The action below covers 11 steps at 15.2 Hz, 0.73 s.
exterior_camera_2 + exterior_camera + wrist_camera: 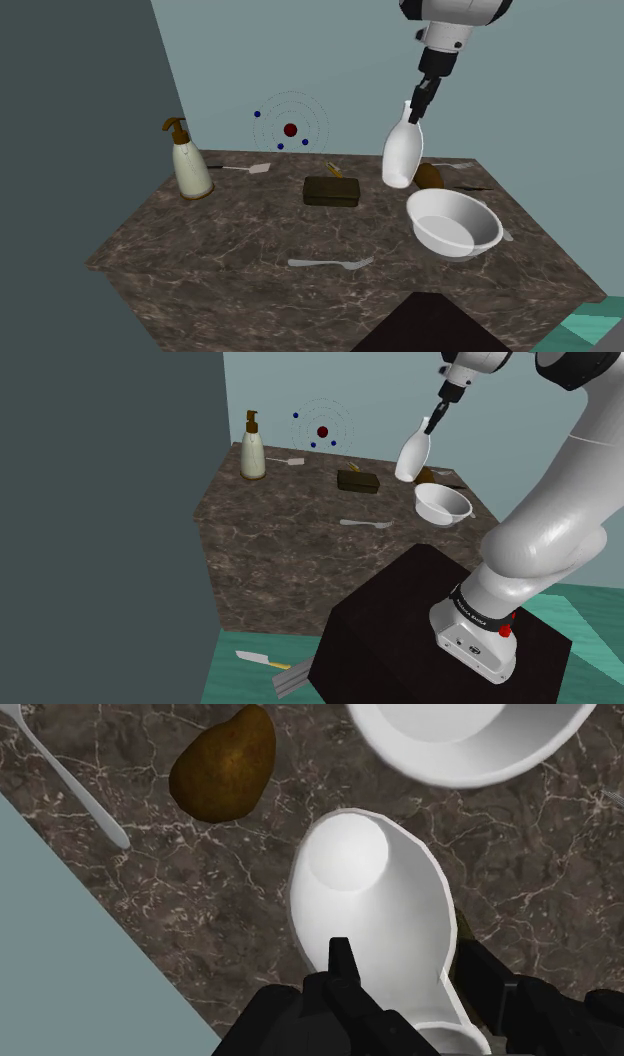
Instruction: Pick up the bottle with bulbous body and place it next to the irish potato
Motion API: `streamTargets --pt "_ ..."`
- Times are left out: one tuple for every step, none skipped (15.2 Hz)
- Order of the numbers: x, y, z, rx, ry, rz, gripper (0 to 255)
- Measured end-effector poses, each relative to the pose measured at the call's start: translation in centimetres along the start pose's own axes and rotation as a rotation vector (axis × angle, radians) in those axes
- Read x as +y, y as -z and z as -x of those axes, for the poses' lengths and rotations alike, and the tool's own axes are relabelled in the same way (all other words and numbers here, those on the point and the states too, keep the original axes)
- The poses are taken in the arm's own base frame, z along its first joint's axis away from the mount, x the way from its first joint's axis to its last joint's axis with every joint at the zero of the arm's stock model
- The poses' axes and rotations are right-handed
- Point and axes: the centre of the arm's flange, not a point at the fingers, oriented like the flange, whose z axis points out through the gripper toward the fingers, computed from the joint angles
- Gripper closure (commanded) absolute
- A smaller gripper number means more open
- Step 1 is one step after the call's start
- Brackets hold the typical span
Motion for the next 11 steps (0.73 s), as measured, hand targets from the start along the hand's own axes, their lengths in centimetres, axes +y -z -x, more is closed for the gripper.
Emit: streamTargets --pt "0.1 -0.5 0.2 0.000 0.000 0.000 255" --pt "0.1 -1.0 0.4 0.000 0.000 0.000 255" --pt "0.1 -1.5 0.4 0.000 0.000 0.000 255" --pt "0.1 -2.0 0.4 0.000 0.000 0.000 255" --pt "0.0 -2.5 0.5 0.000 0.000 0.000 255" --pt "0.0 -3.2 0.5 0.000 0.000 0.000 255" --pt "0.1 -3.7 0.6 0.000 0.000 0.000 255" --pt "0.1 -4.2 0.7 0.000 0.000 0.000 255" --pt "0.1 -4.5 0.7 0.000 0.000 0.000 255" --pt "0.1 -4.8 0.8 0.000 0.000 0.000 255" --pt "0.1 -4.9 0.8 0.000 0.000 0.000 255"
